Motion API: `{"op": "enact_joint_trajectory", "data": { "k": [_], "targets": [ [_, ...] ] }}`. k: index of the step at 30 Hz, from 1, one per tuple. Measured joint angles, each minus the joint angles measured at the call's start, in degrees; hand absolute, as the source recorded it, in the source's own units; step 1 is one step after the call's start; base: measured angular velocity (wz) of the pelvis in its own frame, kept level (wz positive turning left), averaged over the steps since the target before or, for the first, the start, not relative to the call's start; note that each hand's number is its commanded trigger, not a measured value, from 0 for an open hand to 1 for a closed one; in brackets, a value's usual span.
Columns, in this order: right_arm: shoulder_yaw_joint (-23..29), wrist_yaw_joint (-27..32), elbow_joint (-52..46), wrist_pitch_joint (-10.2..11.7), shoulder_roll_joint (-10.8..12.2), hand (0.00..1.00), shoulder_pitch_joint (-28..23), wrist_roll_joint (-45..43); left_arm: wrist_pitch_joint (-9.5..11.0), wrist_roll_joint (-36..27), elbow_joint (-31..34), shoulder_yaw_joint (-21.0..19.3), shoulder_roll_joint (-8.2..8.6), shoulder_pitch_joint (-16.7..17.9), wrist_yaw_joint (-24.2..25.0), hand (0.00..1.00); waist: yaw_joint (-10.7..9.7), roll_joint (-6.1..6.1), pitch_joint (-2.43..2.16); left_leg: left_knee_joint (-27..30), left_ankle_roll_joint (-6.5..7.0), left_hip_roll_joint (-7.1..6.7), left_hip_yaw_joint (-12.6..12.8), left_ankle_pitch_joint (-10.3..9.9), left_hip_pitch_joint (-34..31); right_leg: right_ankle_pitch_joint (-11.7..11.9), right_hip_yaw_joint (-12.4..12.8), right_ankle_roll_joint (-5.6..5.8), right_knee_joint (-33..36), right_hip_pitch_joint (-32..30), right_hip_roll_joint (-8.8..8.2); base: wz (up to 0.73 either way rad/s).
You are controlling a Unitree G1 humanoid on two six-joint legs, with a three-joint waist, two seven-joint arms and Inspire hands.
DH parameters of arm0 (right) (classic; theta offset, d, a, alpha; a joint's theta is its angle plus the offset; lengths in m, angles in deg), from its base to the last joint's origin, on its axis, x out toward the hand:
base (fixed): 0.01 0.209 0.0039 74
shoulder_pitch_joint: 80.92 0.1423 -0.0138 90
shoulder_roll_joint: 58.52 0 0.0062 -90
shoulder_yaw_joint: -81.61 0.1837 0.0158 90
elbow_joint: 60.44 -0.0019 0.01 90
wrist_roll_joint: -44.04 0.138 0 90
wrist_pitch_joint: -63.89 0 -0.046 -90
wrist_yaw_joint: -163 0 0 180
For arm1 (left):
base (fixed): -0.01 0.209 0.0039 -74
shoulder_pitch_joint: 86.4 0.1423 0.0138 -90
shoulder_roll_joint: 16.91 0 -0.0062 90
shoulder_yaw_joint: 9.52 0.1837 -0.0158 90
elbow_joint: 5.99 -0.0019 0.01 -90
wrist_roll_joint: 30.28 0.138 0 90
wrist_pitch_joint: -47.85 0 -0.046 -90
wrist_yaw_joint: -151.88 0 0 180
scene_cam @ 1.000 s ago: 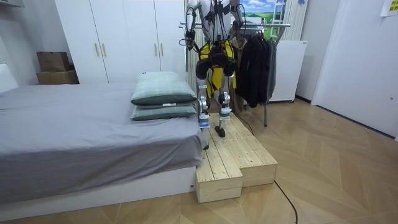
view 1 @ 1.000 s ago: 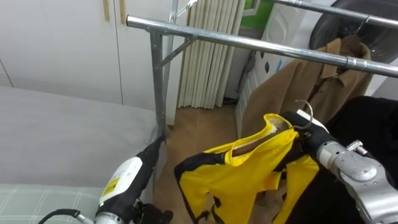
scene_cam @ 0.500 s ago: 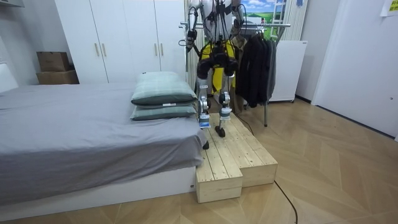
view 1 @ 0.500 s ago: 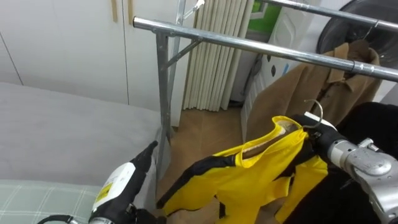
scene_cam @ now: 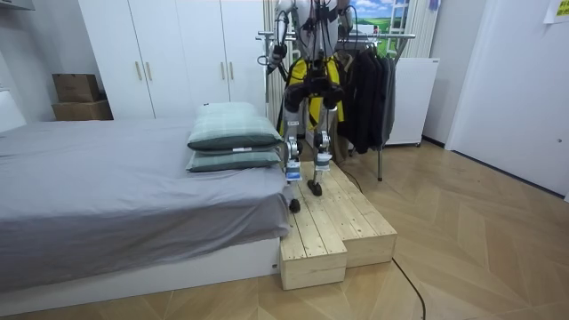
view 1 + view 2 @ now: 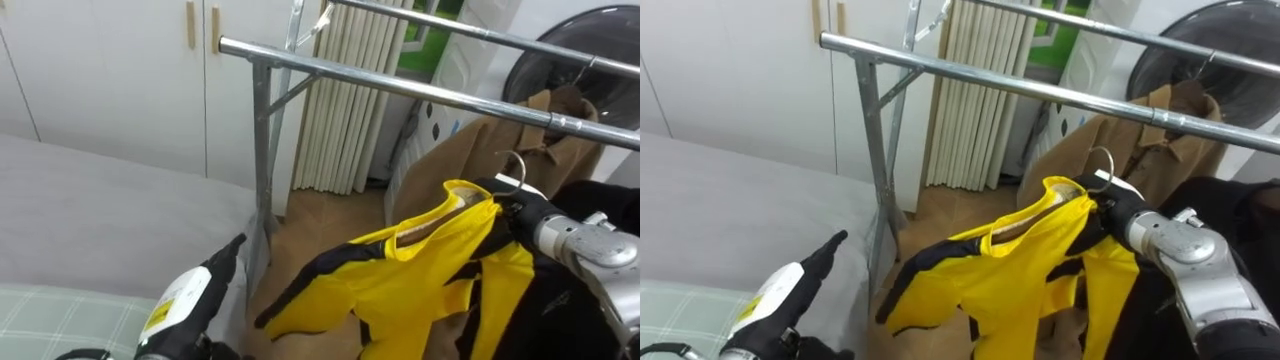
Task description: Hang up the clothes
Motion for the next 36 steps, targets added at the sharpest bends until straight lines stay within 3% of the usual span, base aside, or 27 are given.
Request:
{"op": "enact_joint_trajectory", "data": {
  "k": [2, 3, 5, 7, 9, 10, 12, 15, 17, 18, 20, 22, 24, 25, 28, 29, 30, 31, 33, 34, 35, 36],
  "targets": [
    [0.0, 0.1, 0.1, 0.0, -0.2, 1.00, 0.0, 0.1, 0.0, 0.0, 0.0, 0.8, 0.10, 0.0, 0.5, 0.00, 0.1, 0.44, 0.25, 6.1, 0.09, -0.04, -1.9, -0.7, -3.6, -1.0, 0.1, -0.20, 0.7, 0.8, -0.07, 0.28],
    [0.2, 0.1, 0.1, 0.0, -0.6, 1.00, 0.1, 0.3, 0.1, 0.0, -0.1, 1.4, 0.38, 0.0, 0.7, 0.00, -0.2, 0.80, 0.33, 6.2, 0.16, -0.16, -3.4, -0.8, -5.8, -1.3, -0.1, -0.24, 0.8, 0.8, -0.07, 0.35],
    [0.4, 0.2, 0.3, 0.0, -0.7, 1.00, 0.1, 0.0, 0.0, 0.2, -0.8, 2.0, 0.44, 0.0, 1.2, 0.00, -0.4, 0.85, 0.47, 5.8, 0.20, -0.45, -3.4, -0.4, -10.5, -1.7, -1.0, -0.41, 1.0, 0.9, -0.49, 0.17],
    [0.5, 0.3, 0.3, 0.0, -0.9, 1.00, 0.1, -0.4, -0.3, 1.4, -1.7, 1.9, 0.77, 0.0, 1.9, 0.00, -0.4, 0.78, 0.50, 2.9, 0.41, -1.16, -3.2, 1.5, -14.5, -2.2, -0.9, -0.52, 1.5, 0.9, -0.77, 0.02],
    [1.0, 1.3, 0.1, 0.0, -1.1, 1.00, 0.1, -0.4, -0.5, 1.4, -1.8, 1.6, 0.84, 0.0, 2.8, 0.00, -0.4, 0.65, 0.49, -4.0, 1.31, -2.07, -3.4, 7.1, -17.9, -2.9, -0.7, -0.38, 1.7, 1.0, -0.73, -0.11],
    [1.0, 1.7, 0.2, 0.0, -1.1, 1.00, 0.1, -0.3, -0.5, 1.4, -1.7, 1.6, 0.85, 0.0, 3.0, 0.00, -0.4, 0.67, 0.49, -5.8, 1.41, -2.23, -3.4, 8.7, -18.2, -3.2, -0.7, -0.27, 1.8, 1.2, -0.70, -0.14],
    [1.5, 2.2, 0.1, 0.0, -1.1, 1.00, 0.1, 0.0, -0.5, 1.4, -1.6, 1.5, 0.86, 0.0, 3.7, 0.00, -0.9, 0.58, 0.42, -11.1, 1.47, -3.27, -3.7, 13.7, -18.0, -5.4, -0.2, 0.13, 3.6, 1.9, -0.69, -0.08],
    [1.8, 2.5, 0.1, 0.0, -1.1, 1.00, 0.1, 0.2, -0.4, 1.2, -1.3, 1.2, 0.82, 0.0, 4.7, 0.00, -1.3, -0.02, -0.04, -12.0, 1.87, -4.26, -4.7, 18.1, -16.6, -7.7, 1.0, 0.66, 5.9, 2.8, -0.94, -0.17],
    [1.8, 2.8, 0.0, 0.0, -1.2, 1.00, 0.0, 0.6, -0.4, 1.3, -1.3, 1.0, 0.77, -0.2, 4.8, 0.00, -1.0, -0.56, -0.31, -11.7, 3.08, -5.05, -4.0, 18.6, -15.5, -8.8, 1.7, 1.09, 6.4, 3.6, -1.64, -0.26],
    [1.8, 3.3, -0.2, 0.1, -1.2, 1.00, 0.0, 0.6, -0.4, 1.4, -1.3, 0.9, 0.75, -0.4, 4.8, 0.00, -1.0, -0.87, -0.43, -11.4, 4.19, -5.46, -2.9, 17.6, -14.4, -9.4, 2.0, 1.44, 6.1, 4.5, -2.45, -0.22],
    [2.2, 3.9, -0.1, 0.2, -1.7, 1.00, 0.0, 0.6, -0.4, 1.2, -1.3, 0.9, 0.74, -1.0, 4.8, 0.00, -2.1, -0.87, -0.40, -9.4, 5.09, -6.78, -2.7, 16.2, -14.1, -10.2, 1.6, 2.60, 5.4, 6.2, -3.63, 0.07],
    [2.2, 4.0, -0.1, 0.3, -2.6, 1.00, -0.1, 0.6, -0.3, 1.1, -0.9, 0.9, 0.61, -1.2, 5.0, 0.00, -2.7, -0.55, -0.35, -6.0, 5.81, -7.23, -2.0, 13.0, -14.3, -11.0, 1.4, 3.71, 6.1, 7.1, -4.46, 0.07],
    [2.2, 4.2, 0.0, 2.4, -2.6, 1.00, -0.5, 0.8, -0.3, 1.3, -0.9, 1.4, -0.23, -1.7, 5.1, 0.00, -4.4, -0.59, -0.30, -2.4, 6.84, -7.65, -1.6, 9.7, -14.2, -11.6, 0.1, 4.78, 10.3, 7.2, -5.43, 0.11],
    [2.4, 4.5, -0.1, 3.5, -2.9, 1.00, -0.5, 2.1, -0.3, 1.3, -0.9, 1.7, -0.28, -2.2, 5.1, 0.00, -4.6, -0.65, -0.25, -2.1, 7.38, -7.97, -1.6, 9.0, -13.5, -11.8, -0.7, 5.33, 12.1, 6.7, -6.30, 0.00],
    [2.5, 4.8, -0.1, 4.2, -3.7, 1.00, -0.5, 4.0, 0.5, 1.1, -0.6, 2.1, -0.61, -3.5, 5.1, 0.00, -4.0, -0.54, -0.14, -2.1, 7.51, -8.03, -0.7, 7.1, -12.5, -11.6, -1.1, 6.20, 12.2, 6.9, -6.79, -0.20],
    [2.5, 5.0, -0.1, 4.3, -3.7, 1.00, -0.5, 5.1, 0.7, 1.1, -0.7, 2.1, -0.98, -4.3, 5.1, 0.00, -3.4, -0.58, -0.08, -2.2, 7.70, -7.86, -0.1, 6.7, -12.4, -11.4, -1.8, 6.88, 12.8, 6.8, -7.03, -0.31],
    [2.5, 5.1, -0.1, 4.3, -3.7, 1.00, -0.5, 5.5, 0.7, 1.1, -0.8, 2.1, -1.11, -4.9, 5.1, 0.00, -2.9, -0.14, 0.28, -3.0, 7.72, -7.39, -0.2, 6.7, -11.8, -10.2, -3.2, 8.58, 15.2, 5.3, -7.27, -0.31],
    [2.5, 5.1, -0.1, 4.3, -3.7, 1.00, -0.6, 5.8, 0.7, 1.1, -0.8, 2.1, -1.08, -5.1, 5.0, 0.00, -2.9, 0.30, 0.55, -3.5, 7.60, -6.89, -0.4, 6.6, -11.4, -9.7, -3.4, 9.08, 16.4, 4.2, -7.20, -0.20],
    [2.5, 5.1, -0.2, 5.3, -3.8, 1.00, -0.9, 6.5, 0.8, -0.3, -1.0, 2.4, -0.82, -5.5, 4.1, 0.00, -2.9, 0.86, 0.77, -4.2, 7.40, -6.56, -1.6, 6.5, -11.6, -11.6, -2.1, 8.75, 11.4, 0.6, -8.83, -0.13],
    [2.5, 5.1, -0.2, 5.7, -3.8, 1.00, -0.9, 6.5, 0.8, -0.5, -1.3, 2.4, -0.79, -5.6, 3.7, 0.00, -3.0, 0.84, 0.80, -3.9, 7.26, -6.58, -1.6, 6.2, -11.9, -11.2, -1.7, 9.03, 8.9, -0.5, -9.71, 0.00],
    [2.5, 5.1, -0.2, 5.9, -3.8, 1.00, -0.9, 6.5, 0.8, -0.9, -2.2, 2.3, -0.89, -5.6, 3.4, 0.00, -3.1, 0.64, 0.87, -2.5, 6.94, -6.77, -1.7, 5.3, -12.2, -4.4, -2.1, 8.71, 5.6, -2.2, -11.39, 0.13],
    [2.5, 5.2, 0.0, 5.9, -3.9, 1.00, -1.3, 6.5, 0.6, -0.9, -3.0, 2.3, -0.63, -5.3, 3.3, 0.00, -3.3, 0.90, 0.65, -1.2, 6.08, -6.18, -2.2, 4.3, -12.4, -4.0, -2.9, 8.25, 4.6, -0.9, -11.16, 0.08]
  ]
}}
